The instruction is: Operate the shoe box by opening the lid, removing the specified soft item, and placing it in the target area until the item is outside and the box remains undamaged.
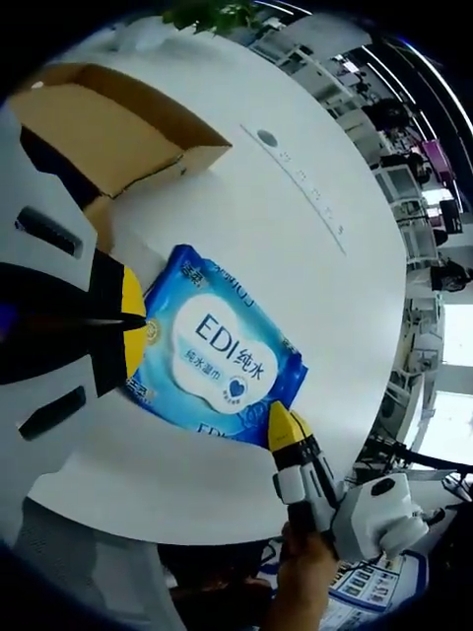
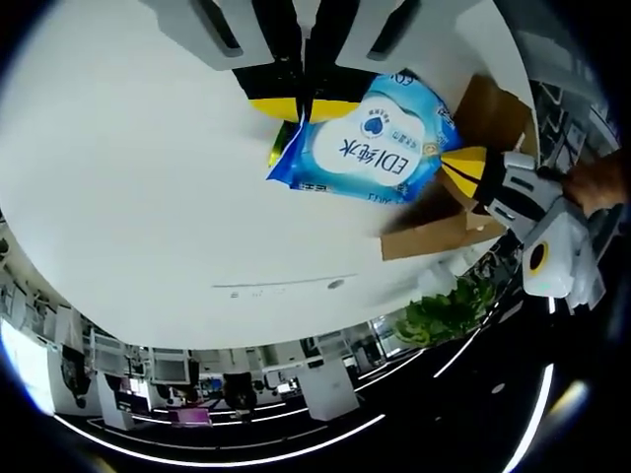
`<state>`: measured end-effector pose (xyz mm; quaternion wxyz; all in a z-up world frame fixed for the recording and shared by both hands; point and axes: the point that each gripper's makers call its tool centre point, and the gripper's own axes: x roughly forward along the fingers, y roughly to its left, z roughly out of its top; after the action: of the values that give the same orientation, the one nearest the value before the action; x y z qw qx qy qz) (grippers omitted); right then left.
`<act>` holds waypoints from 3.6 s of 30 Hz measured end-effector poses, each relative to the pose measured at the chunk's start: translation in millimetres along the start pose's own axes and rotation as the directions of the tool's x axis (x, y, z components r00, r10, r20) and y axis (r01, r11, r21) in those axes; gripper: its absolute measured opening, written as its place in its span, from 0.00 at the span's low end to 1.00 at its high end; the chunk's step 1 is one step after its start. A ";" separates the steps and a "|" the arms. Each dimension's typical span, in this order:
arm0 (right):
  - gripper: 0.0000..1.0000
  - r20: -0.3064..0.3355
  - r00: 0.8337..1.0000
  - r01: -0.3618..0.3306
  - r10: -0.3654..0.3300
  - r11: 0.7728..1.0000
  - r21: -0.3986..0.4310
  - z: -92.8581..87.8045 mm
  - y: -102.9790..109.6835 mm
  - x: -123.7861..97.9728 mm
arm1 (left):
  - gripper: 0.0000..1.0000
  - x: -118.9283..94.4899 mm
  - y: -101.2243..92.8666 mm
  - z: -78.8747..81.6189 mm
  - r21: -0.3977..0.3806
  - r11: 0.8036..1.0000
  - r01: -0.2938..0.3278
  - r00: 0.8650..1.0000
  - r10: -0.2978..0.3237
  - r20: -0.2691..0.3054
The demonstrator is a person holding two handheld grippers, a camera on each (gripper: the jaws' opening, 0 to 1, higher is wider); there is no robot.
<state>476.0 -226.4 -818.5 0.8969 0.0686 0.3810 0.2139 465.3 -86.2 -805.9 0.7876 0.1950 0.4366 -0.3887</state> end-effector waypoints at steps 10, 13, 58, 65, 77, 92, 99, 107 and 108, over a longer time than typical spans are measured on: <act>0.00 0.003 1.000 0.001 -0.001 1.000 0.015 -1.8 -2.4 3.0 | 0.00 6.6 -2.8 -1.8 0.108 0.994 -0.022 0.999 0.027 -0.045; 0.00 0.006 1.000 0.000 0.000 1.000 0.022 -2.9 -2.8 2.8 | 0.00 6.8 -3.4 -3.6 0.120 0.993 -0.024 0.998 0.031 -0.055; 0.11 0.070 0.998 0.012 -0.003 0.991 -0.131 26.4 26.8 -34.9 | 0.11 -44.2 0.0 17.3 0.016 1.000 0.023 0.992 -0.024 0.122; 0.11 0.069 0.997 -0.008 0.020 0.985 -0.172 33.6 45.2 -35.8 | 0.12 -54.2 8.0 8.7 0.009 1.000 0.013 0.992 -0.014 0.127; 0.12 0.053 0.995 -0.066 0.082 0.966 -0.251 42.4 84.3 -26.4 | 0.13 -67.7 22.4 -15.6 -0.013 1.000 0.005 0.993 -0.003 0.120; 0.12 0.017 0.985 -0.155 0.169 0.934 -0.323 46.9 134.4 -4.5 | 0.14 -88.3 42.2 -38.3 -0.047 0.999 0.025 0.989 -0.018 0.147; 0.12 -0.002 0.978 -0.196 0.209 0.912 -0.360 48.0 157.3 5.3 | 0.14 -93.0 47.4 -51.9 -0.061 0.997 0.044 0.988 -0.034 0.149; 0.12 -0.030 0.968 -0.239 0.249 0.878 -0.415 47.0 182.5 16.1 | 0.15 -94.3 41.0 -61.2 -0.058 0.995 0.080 0.985 -0.070 0.161; 0.12 -0.043 0.966 -0.248 0.254 0.867 -0.431 45.2 187.9 19.3 | 0.15 -94.5 40.2 -62.0 -0.058 0.995 0.086 0.984 -0.075 0.164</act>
<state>457.9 -47.2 -745.7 0.8570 -0.0818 0.3049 0.4073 433.6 20.6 -761.6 0.8101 0.1192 0.3912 -0.4202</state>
